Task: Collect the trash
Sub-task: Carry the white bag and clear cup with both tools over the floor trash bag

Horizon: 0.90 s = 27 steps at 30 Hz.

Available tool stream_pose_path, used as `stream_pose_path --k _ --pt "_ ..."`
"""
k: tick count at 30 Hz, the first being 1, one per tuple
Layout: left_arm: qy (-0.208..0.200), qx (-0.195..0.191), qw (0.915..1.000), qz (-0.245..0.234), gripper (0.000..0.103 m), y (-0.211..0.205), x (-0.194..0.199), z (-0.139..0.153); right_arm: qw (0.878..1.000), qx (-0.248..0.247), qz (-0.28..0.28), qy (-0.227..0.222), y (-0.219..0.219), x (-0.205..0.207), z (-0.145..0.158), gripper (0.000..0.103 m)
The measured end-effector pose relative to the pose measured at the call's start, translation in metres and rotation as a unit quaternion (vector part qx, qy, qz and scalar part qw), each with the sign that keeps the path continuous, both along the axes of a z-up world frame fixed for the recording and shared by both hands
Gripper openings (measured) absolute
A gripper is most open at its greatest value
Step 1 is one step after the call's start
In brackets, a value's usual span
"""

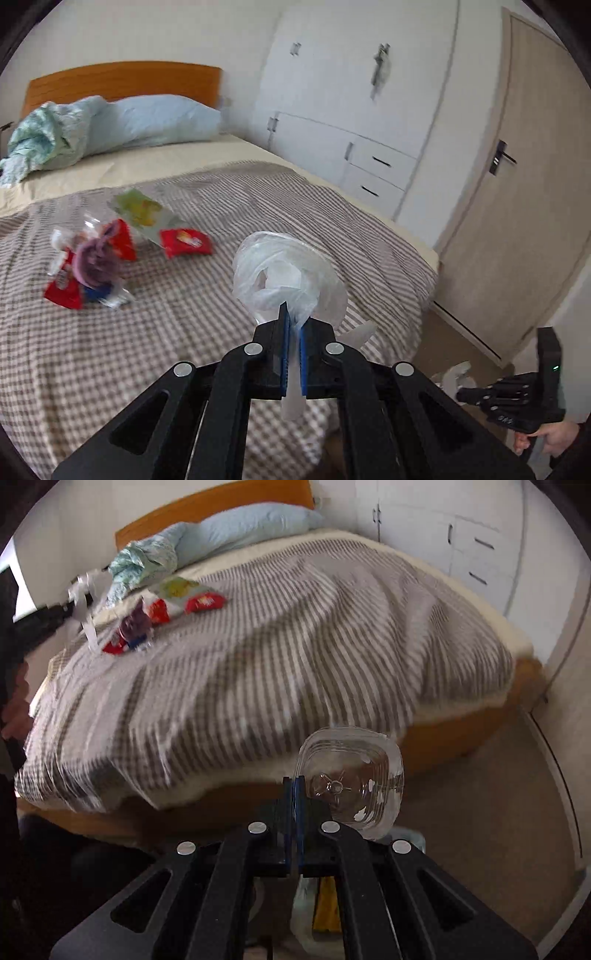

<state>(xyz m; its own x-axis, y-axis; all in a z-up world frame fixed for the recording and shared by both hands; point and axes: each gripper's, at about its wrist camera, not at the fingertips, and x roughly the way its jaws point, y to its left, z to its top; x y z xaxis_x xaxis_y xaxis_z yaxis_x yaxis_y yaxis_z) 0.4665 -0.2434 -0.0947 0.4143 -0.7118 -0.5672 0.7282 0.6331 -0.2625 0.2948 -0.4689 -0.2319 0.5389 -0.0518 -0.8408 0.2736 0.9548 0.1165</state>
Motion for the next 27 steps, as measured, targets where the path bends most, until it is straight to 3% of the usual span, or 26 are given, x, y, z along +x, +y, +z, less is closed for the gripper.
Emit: stream_pose_path --k 5,7,10,18,19,20,21,22,23,27 --pt "0.046 0.050 0.9932 -0.095 0.002 -0.061 -0.056 -0.041 0.994 0.045 -0.025 0.101 -0.003 -0.062 -0.116 0.002" --pt "0.052 0.088 0.9882 -0.113 0.002 -0.082 -0.070 -0.063 0.990 0.022 -0.021 0.140 0.005 -0.074 -0.157 0.002" --pt "0.075 0.140 0.9788 -0.130 0.002 -0.108 -0.085 -0.094 0.981 0.058 -0.042 0.181 0.006 -0.091 -0.216 0.002" --pt "0.109 0.201 0.9629 -0.144 0.002 -0.159 -0.102 -0.134 0.958 0.141 -0.056 0.245 0.009 -0.080 -0.333 0.003" --pt "0.111 0.207 0.9608 -0.148 0.002 -0.163 -0.105 -0.139 0.956 0.139 -0.059 0.250 0.009 -0.078 -0.342 0.003" --pt "0.113 0.213 0.9584 -0.152 0.002 -0.169 -0.110 -0.142 0.956 0.133 -0.060 0.253 0.009 -0.078 -0.349 0.011" --pt "0.116 0.219 0.9557 -0.159 0.002 -0.175 -0.114 -0.145 0.956 0.135 -0.060 0.253 0.010 -0.078 -0.353 0.022" --pt "0.119 0.225 0.9531 -0.164 0.002 -0.178 -0.120 -0.149 0.957 0.133 -0.064 0.250 0.011 -0.079 -0.353 0.041" --pt "0.125 0.231 0.9500 -0.169 0.002 -0.183 -0.123 -0.155 0.959 0.118 -0.073 0.247 0.010 -0.083 -0.350 0.050" --pt "0.160 0.256 0.9346 -0.187 0.002 -0.200 -0.133 -0.181 0.964 0.159 -0.100 0.186 0.003 -0.103 -0.321 0.059"
